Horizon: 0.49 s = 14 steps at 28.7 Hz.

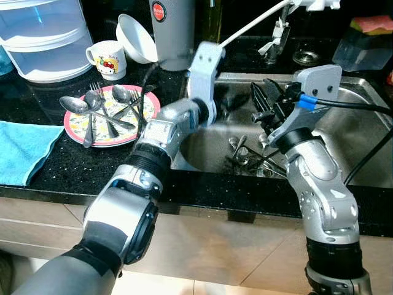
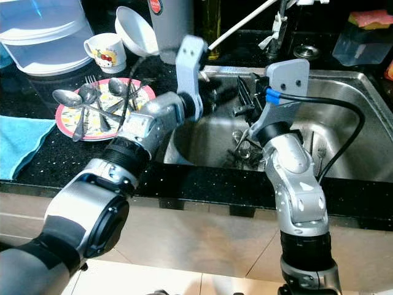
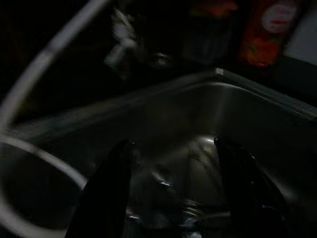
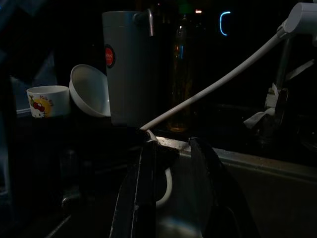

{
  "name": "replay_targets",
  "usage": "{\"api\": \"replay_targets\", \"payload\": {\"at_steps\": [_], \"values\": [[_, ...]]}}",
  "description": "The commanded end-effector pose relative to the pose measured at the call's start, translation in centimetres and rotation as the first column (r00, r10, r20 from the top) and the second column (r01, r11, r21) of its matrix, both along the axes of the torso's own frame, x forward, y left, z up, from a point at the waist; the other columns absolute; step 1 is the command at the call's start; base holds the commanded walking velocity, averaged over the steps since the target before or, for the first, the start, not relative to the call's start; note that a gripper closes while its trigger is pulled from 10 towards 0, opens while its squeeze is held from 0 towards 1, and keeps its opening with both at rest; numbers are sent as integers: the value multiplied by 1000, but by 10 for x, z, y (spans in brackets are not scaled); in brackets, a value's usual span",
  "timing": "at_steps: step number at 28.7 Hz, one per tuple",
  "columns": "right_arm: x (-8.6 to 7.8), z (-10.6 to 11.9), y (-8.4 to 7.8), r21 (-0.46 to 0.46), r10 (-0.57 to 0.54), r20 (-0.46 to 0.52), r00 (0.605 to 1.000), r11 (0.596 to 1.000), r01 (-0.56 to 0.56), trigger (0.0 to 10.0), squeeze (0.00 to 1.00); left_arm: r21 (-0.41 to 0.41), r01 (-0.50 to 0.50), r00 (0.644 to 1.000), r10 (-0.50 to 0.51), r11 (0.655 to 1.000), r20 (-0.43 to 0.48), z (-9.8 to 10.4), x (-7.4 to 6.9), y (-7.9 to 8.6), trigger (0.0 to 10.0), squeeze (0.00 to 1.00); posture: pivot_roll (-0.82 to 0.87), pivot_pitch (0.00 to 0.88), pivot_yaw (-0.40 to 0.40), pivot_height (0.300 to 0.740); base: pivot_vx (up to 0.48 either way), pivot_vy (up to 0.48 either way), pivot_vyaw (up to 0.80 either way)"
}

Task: Kitchen organization

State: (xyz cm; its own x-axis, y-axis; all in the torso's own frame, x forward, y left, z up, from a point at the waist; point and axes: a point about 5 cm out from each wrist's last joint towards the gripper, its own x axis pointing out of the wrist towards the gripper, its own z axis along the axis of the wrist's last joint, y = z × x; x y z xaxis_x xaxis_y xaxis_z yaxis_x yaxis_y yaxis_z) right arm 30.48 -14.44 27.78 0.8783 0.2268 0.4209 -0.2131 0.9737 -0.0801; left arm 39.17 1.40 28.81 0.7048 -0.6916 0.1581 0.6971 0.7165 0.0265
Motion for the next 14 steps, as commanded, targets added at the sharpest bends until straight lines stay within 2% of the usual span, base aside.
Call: {"api": "replay_targets", "payload": {"at_steps": [1, 4, 8, 14], "values": [[-2, 0, 1, 13, 5, 0, 1000, 1000, -5, 10000, 0, 29, -51, 999, 50, 998, 12, -6, 1, 6, 10000, 0, -9, 137, 63, 740, 0, 0, 0], [-2, 0, -1, 28, -9, 6, 1000, 1000, 9, 10000, 0, 64, -188, 977, 180, 980, 117, 0, -9, 16, 10000, 0, 4, 140, 68, 740, 0, 0, 0], [-2, 0, -4, 41, -31, 6, 1000, 999, 30, 10000, 0, 64, -261, 954, 247, 963, 168, 4, -20, 29, 10000, 0, 4, 140, 68, 740, 0, 0, 0], [-3, -1, -5, 57, -49, 6, 999, 997, 49, 10000, 0, 32, -369, 909, 354, 929, 219, 11, -23, 45, 10000, 0, 20, 138, 75, 740, 0, 0, 0]]}}
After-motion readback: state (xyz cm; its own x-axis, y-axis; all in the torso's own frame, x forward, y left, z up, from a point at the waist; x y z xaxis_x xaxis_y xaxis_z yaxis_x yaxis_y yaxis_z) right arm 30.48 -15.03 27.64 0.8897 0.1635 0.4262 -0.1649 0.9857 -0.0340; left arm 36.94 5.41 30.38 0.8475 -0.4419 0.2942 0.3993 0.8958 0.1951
